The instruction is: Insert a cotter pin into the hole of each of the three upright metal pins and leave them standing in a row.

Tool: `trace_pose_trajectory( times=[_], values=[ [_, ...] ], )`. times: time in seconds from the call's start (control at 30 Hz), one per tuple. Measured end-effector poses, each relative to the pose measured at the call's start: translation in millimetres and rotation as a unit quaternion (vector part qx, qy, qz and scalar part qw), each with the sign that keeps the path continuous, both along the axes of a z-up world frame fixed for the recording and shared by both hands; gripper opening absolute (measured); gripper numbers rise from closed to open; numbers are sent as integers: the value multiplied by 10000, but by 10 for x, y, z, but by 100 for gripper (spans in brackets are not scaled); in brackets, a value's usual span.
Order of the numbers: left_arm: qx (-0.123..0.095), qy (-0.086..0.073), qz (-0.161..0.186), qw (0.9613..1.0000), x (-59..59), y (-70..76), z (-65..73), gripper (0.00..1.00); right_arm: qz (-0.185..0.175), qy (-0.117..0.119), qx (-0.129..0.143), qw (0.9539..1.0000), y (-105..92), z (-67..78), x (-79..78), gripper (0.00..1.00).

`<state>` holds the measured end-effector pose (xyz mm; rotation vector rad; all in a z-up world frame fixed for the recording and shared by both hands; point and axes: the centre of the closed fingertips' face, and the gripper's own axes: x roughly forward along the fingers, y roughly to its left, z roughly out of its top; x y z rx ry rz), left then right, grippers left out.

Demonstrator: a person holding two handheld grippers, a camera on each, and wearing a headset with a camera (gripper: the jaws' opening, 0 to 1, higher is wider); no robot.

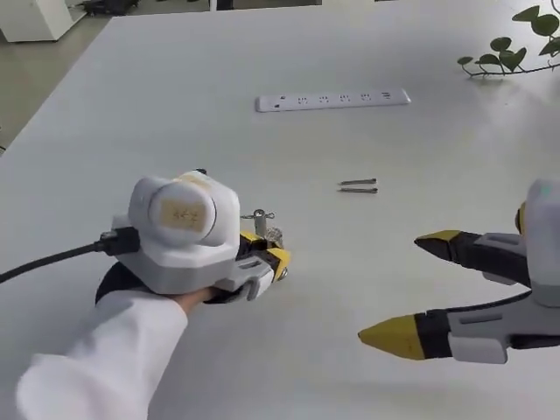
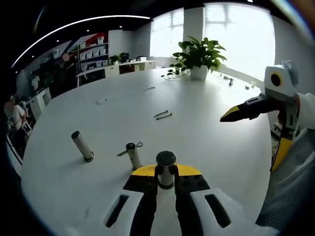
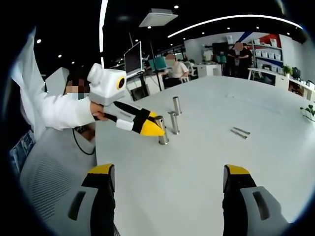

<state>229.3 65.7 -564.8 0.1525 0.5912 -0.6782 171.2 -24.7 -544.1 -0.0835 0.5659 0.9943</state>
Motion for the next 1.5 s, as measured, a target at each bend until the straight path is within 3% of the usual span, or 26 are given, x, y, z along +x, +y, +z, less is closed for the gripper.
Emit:
trace_pose_trajectory(
  times=[0.3, 0.57, 0.7, 0.77, 0.93, 1.17, 1.37, 1.5],
  values=[
    [173, -3, -28, 9998, -9, -25, -102, 10, 14, 10, -15, 10000, 1, -6, -2, 89],
    [95, 30, -58, 9999, -47, -46, -126, 10, 28, 32, -36, 10000, 2, -21, -7, 89],
    [83, -12, 35, 10000, -56, -50, -129, 11, 24, 31, -8, 10000, 2, -8, -10, 89],
    [170, -106, 22, 9998, -67, -52, -136, 11, 6, 25, 1, 10000, -5, -3, -5, 89],
    [107, -119, 147, 9998, -57, -37, -134, 11, -19, 24, -31, 10000, -29, -19, 9, 89],
    [204, -170, 128, 9996, -71, -40, -140, 11, 36, 10, -17, 10000, -20, -1, -2, 89],
    [252, -323, -190, 9990, -116, -34, -93, 14, 110, -110, -82, 9998, 6, 20, -7, 89],
    [49, -69, -328, 9994, -180, -16, -13, 21, 110, -129, -68, 9998, 9, 33, -9, 89]
  ],
)
